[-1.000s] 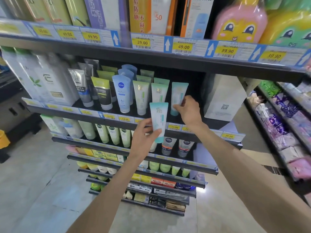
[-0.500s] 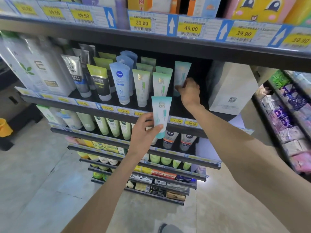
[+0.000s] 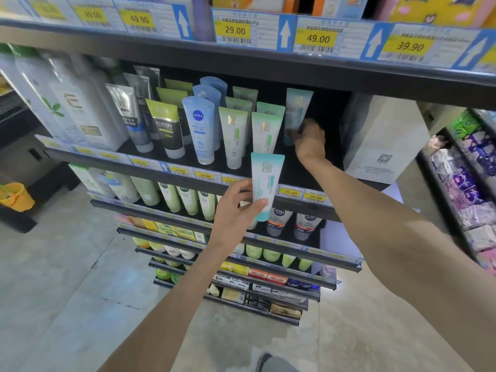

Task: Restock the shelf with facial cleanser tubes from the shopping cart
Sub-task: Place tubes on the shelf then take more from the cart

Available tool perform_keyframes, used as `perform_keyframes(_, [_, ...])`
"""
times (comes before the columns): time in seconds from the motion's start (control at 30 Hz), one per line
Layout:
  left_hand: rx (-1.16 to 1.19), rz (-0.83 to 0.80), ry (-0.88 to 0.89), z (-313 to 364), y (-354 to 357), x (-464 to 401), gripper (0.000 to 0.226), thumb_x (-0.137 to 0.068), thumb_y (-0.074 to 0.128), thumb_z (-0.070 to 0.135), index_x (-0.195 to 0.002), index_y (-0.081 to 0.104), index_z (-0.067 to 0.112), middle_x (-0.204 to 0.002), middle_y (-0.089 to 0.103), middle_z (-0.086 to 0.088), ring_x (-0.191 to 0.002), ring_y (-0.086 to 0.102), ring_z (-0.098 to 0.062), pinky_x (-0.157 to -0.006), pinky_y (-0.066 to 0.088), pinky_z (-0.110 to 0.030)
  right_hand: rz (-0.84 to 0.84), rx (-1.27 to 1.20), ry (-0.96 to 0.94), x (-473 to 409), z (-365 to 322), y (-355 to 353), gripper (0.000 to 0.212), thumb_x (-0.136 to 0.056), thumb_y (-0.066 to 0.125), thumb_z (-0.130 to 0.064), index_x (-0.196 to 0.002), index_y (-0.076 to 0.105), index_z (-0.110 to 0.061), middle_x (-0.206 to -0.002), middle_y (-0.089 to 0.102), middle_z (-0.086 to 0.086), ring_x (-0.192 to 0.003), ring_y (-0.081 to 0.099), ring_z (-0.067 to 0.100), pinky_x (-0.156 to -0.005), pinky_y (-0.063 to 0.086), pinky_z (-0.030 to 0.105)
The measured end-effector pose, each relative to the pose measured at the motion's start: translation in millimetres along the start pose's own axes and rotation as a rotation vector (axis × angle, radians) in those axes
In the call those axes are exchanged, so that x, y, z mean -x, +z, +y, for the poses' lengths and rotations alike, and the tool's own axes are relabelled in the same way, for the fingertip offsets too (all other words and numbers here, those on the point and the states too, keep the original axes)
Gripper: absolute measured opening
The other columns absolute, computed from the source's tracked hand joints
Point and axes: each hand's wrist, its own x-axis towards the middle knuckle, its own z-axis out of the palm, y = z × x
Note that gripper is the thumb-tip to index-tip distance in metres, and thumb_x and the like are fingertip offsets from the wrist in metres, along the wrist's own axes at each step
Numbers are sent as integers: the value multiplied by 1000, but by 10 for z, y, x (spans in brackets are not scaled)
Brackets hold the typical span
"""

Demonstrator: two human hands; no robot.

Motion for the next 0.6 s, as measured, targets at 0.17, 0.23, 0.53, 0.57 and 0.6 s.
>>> perform_keyframes(0.17, [19,-18,-10,18,-37,18,43,-89,78,12,-129,62,14,-123,71,5,-112,68,-9,-82,57,-21,-66,-73,22,174,25,-145,64,-94,69,-36,-147,47,-9,-146,52,14,-132,52,29,-105,46,39])
perform_keyframes(0.23, [29,-32,-6,22,-49,40,44,-89,78,12,-131,63,15,-124,71,6,-111,68,-9,-83,58,-23,-61,-162,13,342,26,-293,61,-96,68,-35,-147,49,-8,-145,55,10,-129,54,22,-104,44,30])
perform_keyframes(0.53, [104,-79,34,188,-18,21,45,-91,76,8,-134,63,14,-121,74,3,-108,70,-7,-83,57,-20,-288,-543,-161,1512,-255,-883,24,-103,60,-28,-120,67,-14,-114,74,-1,-108,71,15,-88,60,33])
perform_keyframes(0.57, [110,-91,43,203,-6,15,45,-91,76,8,-133,64,14,-120,74,2,-108,70,-8,-83,58,-22,-316,-530,-181,1580,-272,-879,23,-101,63,-26,-121,68,-14,-114,74,-2,-107,71,16,-88,60,34])
perform_keyframes(0.6, [113,-108,51,215,10,7,44,-90,76,7,-133,64,14,-119,74,1,-107,71,-10,-84,59,-25,-325,-511,-194,1620,-287,-869,24,-99,67,-23,-121,68,-14,-114,74,-2,-107,71,17,-88,61,36])
